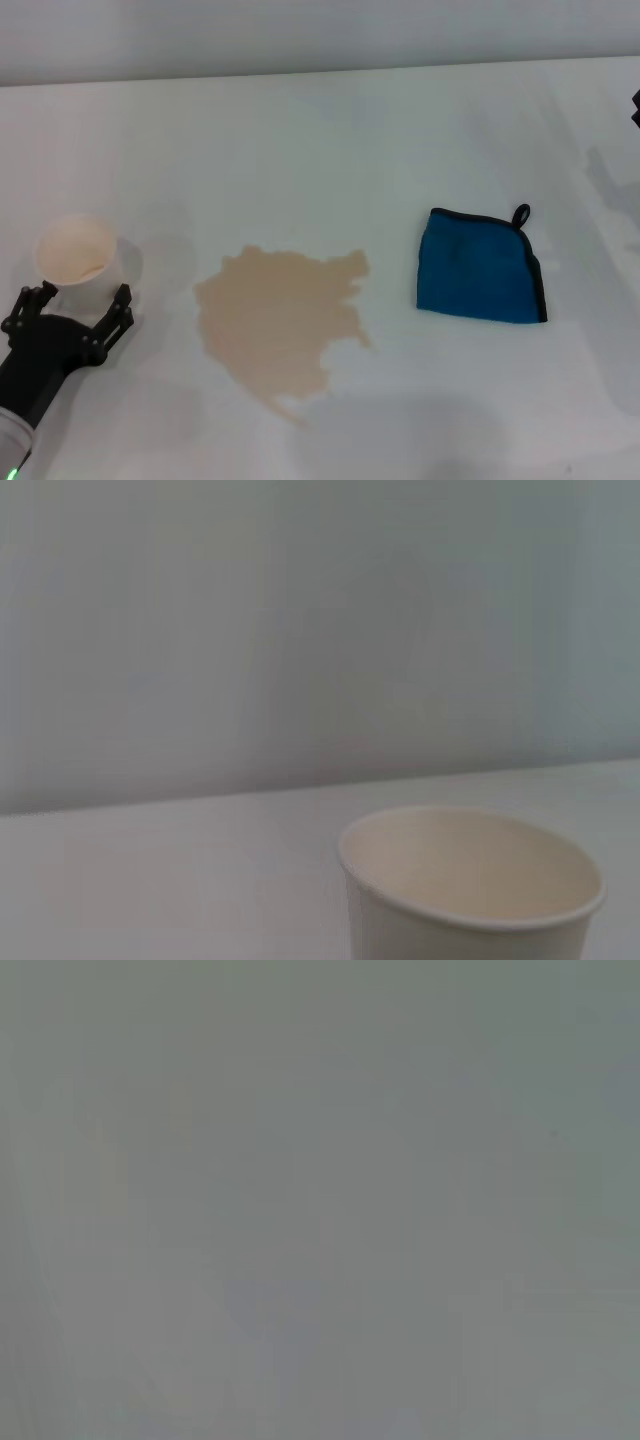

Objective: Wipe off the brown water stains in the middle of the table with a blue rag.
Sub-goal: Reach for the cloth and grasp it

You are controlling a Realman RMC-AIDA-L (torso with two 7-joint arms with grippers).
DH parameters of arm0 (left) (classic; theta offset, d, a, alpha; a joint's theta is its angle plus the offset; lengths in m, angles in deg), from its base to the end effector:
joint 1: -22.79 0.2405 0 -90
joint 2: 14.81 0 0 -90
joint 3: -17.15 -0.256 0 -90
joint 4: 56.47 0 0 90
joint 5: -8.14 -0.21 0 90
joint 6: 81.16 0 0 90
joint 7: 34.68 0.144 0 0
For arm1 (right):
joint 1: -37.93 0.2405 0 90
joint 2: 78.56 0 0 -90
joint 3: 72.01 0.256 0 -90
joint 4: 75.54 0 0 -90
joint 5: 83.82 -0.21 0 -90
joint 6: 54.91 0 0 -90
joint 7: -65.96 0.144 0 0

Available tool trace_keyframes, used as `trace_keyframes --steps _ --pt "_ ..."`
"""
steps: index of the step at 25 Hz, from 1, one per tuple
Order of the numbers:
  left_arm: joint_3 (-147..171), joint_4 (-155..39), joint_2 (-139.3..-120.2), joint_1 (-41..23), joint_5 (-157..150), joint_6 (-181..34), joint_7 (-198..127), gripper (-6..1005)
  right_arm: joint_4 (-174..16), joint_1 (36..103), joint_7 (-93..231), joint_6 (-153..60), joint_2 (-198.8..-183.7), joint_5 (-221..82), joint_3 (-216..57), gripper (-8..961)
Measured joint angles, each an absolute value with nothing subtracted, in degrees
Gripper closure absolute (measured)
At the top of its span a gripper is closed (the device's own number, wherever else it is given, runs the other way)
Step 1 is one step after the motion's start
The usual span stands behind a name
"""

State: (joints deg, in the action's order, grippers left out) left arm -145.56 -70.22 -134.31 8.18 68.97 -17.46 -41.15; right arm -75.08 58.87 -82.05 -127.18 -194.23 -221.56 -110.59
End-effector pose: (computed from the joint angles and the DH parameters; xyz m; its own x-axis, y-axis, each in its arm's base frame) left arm -0.3489 0.2409 -0.0849 0.7432 0.2094 0.6355 0.6639 -0.3492 -0.6613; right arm 0.3901 0.2929 0.0375 0.5085 0.0075 -0.8610 -0.8610 -0.0116 -0.5085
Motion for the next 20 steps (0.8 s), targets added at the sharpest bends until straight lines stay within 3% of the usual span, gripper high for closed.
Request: trace_keyframes --steps 20 --pt "-145.79 -76.0 -134.28 17.64 65.56 -5.98 -40.86 120 -74.8 58.67 -81.4 -127.29 -194.29 -221.55 -111.71 96"
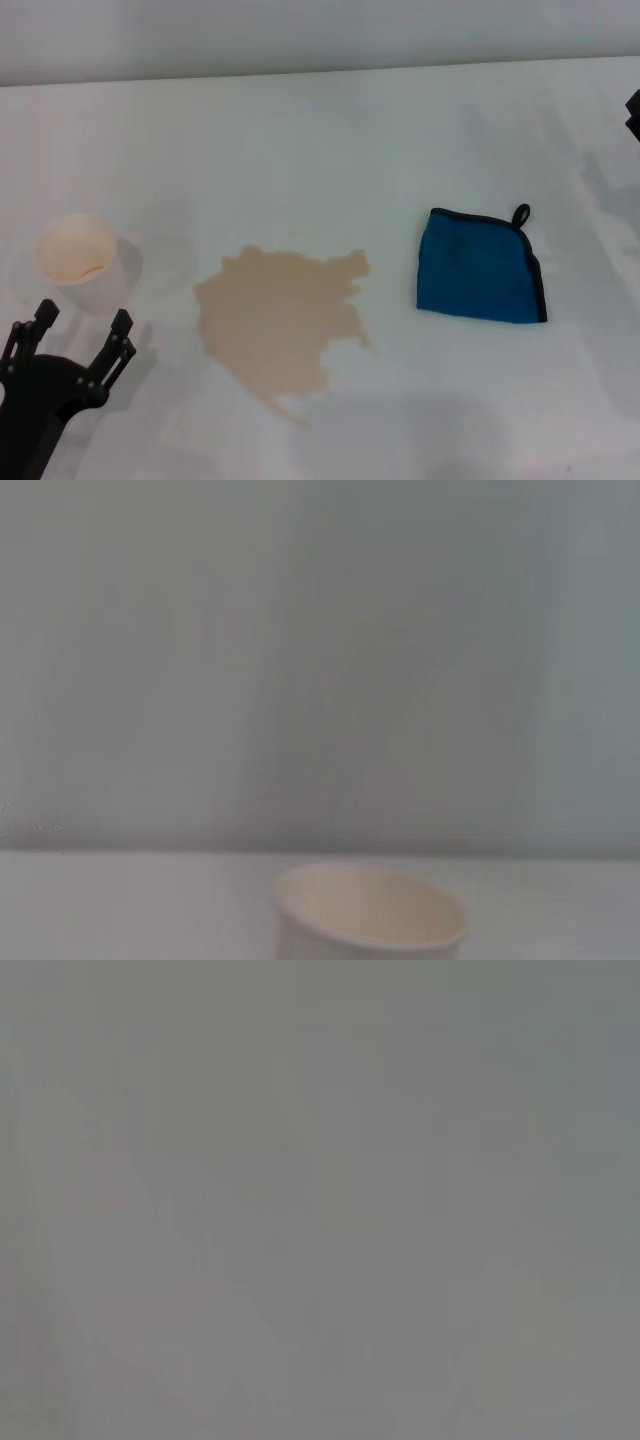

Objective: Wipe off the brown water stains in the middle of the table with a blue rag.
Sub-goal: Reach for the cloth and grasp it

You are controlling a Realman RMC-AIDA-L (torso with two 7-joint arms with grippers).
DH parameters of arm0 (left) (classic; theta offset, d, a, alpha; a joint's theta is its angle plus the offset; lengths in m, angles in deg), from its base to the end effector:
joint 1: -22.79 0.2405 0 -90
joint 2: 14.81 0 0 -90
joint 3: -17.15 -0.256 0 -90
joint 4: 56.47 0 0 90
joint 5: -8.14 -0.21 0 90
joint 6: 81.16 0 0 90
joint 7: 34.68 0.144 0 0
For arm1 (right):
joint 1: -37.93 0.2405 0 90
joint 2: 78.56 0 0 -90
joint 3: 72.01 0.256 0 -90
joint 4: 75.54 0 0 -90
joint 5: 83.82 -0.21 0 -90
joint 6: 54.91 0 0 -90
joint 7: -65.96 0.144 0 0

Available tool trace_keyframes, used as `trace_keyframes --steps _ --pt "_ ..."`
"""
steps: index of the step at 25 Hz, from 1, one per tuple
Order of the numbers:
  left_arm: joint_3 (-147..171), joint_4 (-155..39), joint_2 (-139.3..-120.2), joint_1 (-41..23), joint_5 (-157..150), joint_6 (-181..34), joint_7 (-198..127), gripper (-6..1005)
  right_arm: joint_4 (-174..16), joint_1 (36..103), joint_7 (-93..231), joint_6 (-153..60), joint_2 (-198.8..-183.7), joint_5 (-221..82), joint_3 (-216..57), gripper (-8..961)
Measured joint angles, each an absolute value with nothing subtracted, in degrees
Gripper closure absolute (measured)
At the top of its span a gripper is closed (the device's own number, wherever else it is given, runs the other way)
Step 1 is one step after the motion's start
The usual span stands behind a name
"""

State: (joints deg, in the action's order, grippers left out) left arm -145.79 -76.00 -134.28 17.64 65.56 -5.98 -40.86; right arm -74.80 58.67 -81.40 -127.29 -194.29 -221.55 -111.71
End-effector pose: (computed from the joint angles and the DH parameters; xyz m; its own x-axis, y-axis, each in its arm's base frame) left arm -0.3330 0.1877 -0.0851 0.6456 0.1213 0.7539 0.7422 -0.3320 -0.5822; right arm 0.3898 0.2907 0.0337 0.5006 -0.0068 -0.8656 -0.8655 -0.0245 -0.5003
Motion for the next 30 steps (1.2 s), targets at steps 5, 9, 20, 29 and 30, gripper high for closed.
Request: trace_keyframes --steps 5,9,20,29,30 --pt "-145.8 -76.33 -134.31 20.11 65.11 -0.63 -41.64 120 -76.36 58.62 -75.14 -128.34 -193.83 -221.54 -117.27 96" --pt "-145.38 -76.17 -134.24 22.42 66.18 5.07 -42.13 120 -81.03 57.56 -68.59 -128.33 -193.33 -221.54 -123.81 97" --pt "-145.17 -70.94 -133.9 24.06 74.91 11.76 -47.25 120 -95.93 56.11 -55.37 -125.38 -191.25 -211.92 -133.95 97" --pt "-145.1 -67.27 -133.9 22.02 76.62 11.4 -51.37 124 -119.76 57.41 -27.68 -116.64 -190.45 -179.78 -133.77 97" --pt "-145.1 -67.25 -133.9 21.9 76.68 11.31 -51.45 124 -121.31 57.84 -25.61 -116.83 -190.44 -176.91 -133.72 97"
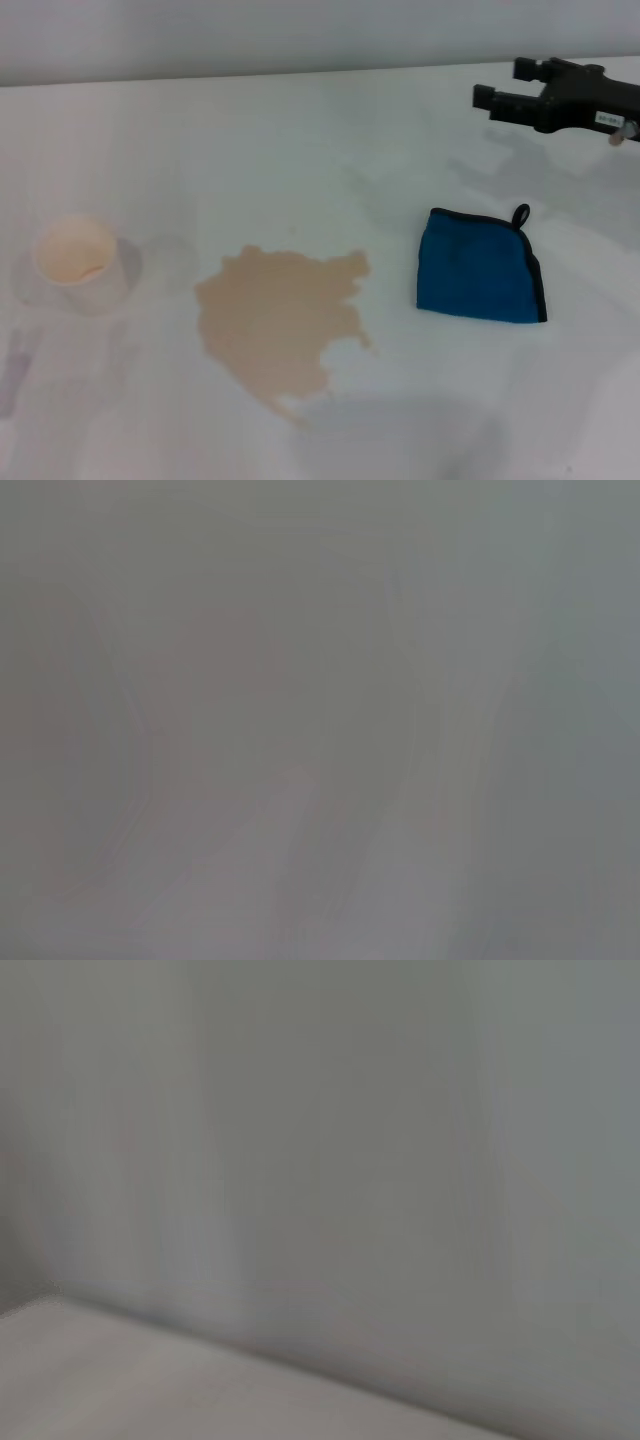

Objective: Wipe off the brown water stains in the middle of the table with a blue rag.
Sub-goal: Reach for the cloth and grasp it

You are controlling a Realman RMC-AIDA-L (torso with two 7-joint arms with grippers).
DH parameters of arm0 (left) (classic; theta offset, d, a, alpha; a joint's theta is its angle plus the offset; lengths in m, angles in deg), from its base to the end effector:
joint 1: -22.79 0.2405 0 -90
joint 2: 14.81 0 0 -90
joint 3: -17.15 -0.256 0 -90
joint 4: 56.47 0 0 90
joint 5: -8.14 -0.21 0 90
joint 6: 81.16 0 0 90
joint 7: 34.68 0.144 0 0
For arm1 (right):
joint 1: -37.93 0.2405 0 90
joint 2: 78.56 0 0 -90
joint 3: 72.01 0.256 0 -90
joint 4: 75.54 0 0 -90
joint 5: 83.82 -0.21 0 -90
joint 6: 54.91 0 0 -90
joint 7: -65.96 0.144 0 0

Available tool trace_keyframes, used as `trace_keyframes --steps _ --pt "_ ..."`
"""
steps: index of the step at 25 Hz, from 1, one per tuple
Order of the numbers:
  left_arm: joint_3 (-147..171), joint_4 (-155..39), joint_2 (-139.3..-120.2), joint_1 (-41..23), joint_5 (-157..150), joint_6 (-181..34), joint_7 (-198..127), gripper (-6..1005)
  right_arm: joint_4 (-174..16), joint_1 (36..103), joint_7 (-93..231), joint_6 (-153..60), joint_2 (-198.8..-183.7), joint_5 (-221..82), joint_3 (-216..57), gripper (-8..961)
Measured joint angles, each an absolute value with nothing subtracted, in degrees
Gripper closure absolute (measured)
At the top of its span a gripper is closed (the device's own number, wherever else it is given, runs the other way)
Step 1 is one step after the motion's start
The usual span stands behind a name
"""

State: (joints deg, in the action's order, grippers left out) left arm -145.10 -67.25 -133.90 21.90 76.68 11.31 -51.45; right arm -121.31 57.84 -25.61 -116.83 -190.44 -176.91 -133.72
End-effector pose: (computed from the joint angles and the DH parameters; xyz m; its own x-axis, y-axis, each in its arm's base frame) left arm -0.3659 0.1606 -0.0156 0.5518 -0.0841 0.8298 0.8227 -0.1084 -0.5581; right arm 0.3012 0.3639 0.0607 0.7108 -0.3582 -0.6053 -0.6723 -0.5991 -0.4349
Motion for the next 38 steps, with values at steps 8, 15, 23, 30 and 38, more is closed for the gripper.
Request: trace_keyframes --steps 8,15,23,30,38 --pt "-145.43 -66.66 -133.9 20.52 76.84 8.79 -51.56 123 -131.66 61.8 -10.71 -124.1 -190.46 -156.25 -133.73 97" --pt "-145.11 -66.66 -133.9 19.69 76.88 7.83 -51.56 123 -144.73 63.35 2.09 -131.1 -193.51 -136.07 -134.68 97" --pt "-145.09 -65.88 -133.9 18.97 76.88 7.57 -51.56 124 -150.4 63.43 9.78 -134.37 -193.79 -128.92 -141.03 97" --pt "-145.09 -65.79 -133.9 18.06 76.93 7.52 -51.64 124 -150.37 66.82 19.31 -135.47 -193.88 -118.43 -150.96 96" --pt "-145.09 -65.78 -133.9 17.3 76.96 7.08 -51.65 125 -148.32 68.92 23.29 -134.29 -193.96 -114.48 -156.76 96"
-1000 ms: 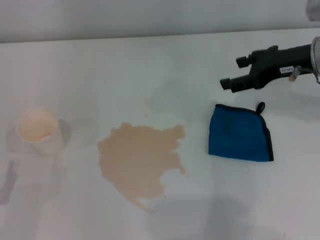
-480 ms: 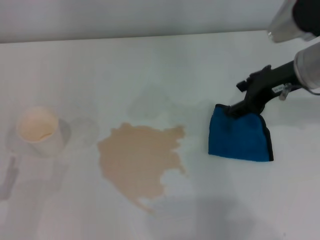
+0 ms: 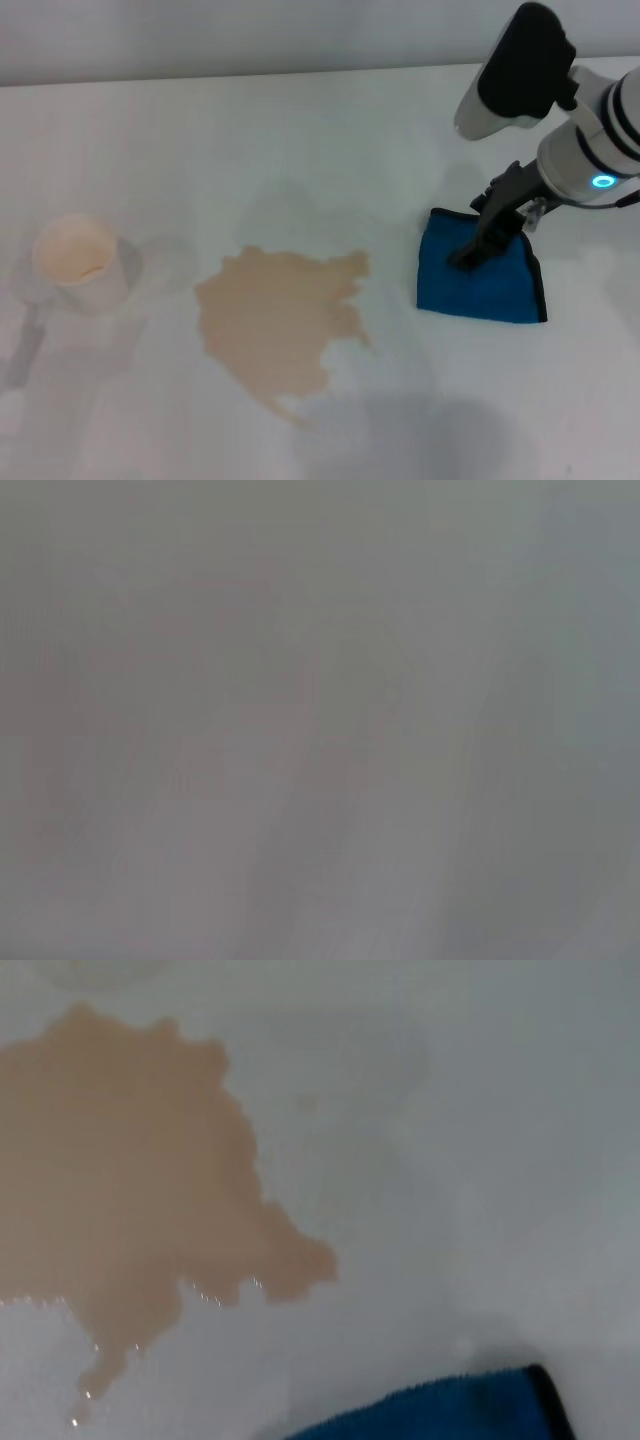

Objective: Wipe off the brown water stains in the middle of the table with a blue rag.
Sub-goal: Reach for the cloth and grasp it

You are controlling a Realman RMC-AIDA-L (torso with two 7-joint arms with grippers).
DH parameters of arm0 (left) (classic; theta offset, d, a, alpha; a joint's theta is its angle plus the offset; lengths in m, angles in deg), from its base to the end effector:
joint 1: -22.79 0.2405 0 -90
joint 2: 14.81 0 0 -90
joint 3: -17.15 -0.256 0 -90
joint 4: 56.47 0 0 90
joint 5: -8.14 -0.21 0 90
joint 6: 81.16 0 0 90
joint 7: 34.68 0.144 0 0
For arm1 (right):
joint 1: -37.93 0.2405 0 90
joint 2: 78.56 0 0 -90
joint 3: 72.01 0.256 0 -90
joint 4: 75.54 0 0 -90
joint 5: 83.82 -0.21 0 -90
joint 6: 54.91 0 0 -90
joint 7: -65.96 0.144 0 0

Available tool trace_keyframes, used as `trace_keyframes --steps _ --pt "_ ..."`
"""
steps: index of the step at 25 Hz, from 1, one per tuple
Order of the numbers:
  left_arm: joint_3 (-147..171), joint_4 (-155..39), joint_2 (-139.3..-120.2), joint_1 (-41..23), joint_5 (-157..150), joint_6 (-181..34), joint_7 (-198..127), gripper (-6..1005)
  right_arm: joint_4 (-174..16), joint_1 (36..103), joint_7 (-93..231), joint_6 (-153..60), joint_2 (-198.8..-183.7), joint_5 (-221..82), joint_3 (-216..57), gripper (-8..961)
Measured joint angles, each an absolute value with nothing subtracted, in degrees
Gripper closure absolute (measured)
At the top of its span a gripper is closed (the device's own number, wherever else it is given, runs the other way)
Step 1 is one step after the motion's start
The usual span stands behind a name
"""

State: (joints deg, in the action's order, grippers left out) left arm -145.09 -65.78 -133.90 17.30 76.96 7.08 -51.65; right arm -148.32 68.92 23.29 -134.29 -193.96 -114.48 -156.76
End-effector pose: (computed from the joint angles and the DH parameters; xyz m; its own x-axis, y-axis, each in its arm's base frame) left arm -0.3649 0.1898 -0.0185 0.5740 -0.0546 0.8170 0.8052 -0.1438 -0.5753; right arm 0.2217 0.3615 0.0015 0.7848 -0.5442 0.2963 -0.3714 -0.7959 -0.4781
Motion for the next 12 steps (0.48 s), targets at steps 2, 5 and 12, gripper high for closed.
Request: trace_keyframes --steps 2,5,12 --pt "-145.09 -65.78 -133.9 17.27 76.96 7.0 -51.65 125 -146.38 69.63 23.81 -134.02 -193.97 -113.69 -157.54 96" --pt "-145.09 -65.78 -133.9 17.19 76.96 6.99 -51.69 125 -142.89 71.02 24.03 -133.88 -194.04 -112.98 -158.21 96" --pt "-145.09 -65.79 -133.9 16.87 76.96 6.91 -53.04 123 -138.38 72.7 24.06 -132.66 -194.06 -112.46 -159.01 96"
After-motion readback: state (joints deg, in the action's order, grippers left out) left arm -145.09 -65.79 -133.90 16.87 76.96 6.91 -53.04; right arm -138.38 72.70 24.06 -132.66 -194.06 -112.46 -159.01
